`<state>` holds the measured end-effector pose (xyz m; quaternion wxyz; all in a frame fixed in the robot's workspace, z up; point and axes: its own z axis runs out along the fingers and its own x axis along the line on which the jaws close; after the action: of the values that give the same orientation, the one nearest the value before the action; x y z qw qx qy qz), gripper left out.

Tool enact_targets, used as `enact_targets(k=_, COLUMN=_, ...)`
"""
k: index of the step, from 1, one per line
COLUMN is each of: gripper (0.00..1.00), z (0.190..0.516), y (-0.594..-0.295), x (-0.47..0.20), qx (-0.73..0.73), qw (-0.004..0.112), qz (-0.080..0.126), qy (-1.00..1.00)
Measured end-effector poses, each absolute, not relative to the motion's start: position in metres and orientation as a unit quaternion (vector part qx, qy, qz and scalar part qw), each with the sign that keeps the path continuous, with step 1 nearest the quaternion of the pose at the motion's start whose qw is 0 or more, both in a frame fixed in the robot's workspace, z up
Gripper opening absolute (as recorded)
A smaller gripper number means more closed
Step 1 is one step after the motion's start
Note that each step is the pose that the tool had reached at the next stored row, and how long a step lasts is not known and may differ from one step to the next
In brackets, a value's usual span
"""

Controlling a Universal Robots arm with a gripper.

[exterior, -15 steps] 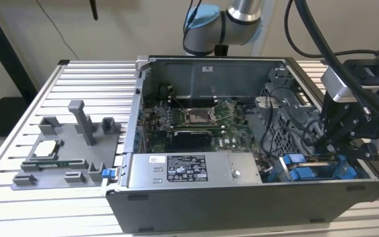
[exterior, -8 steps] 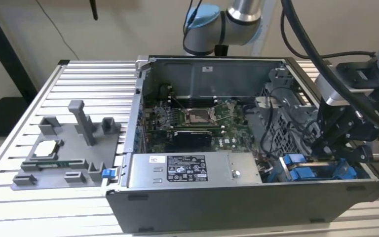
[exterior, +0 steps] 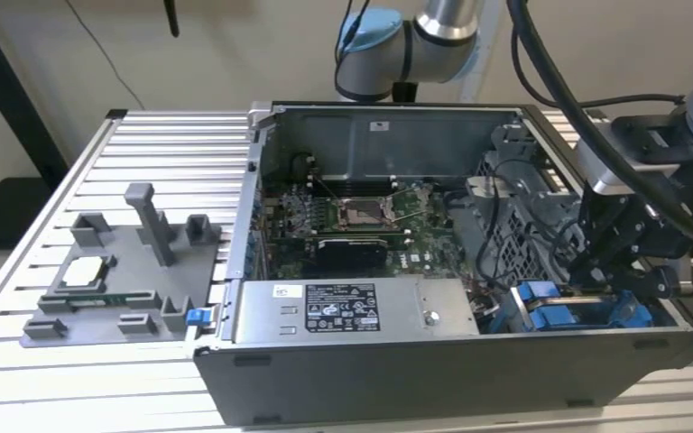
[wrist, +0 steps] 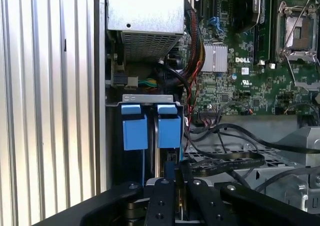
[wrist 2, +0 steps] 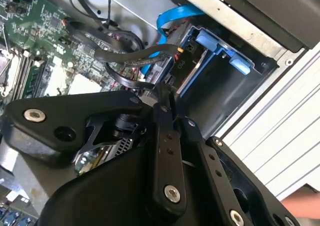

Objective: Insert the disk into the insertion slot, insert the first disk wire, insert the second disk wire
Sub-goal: 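Insert the second disk wire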

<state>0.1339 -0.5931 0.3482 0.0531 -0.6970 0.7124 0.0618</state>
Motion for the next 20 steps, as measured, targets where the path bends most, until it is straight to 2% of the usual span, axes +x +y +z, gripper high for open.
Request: enact_targets(k=20, gripper=0.00, z=0.3429, y=-0.5921, x=0.1403, qx=-0.697, qw=0.053, qz=0.062, qy=0.712)
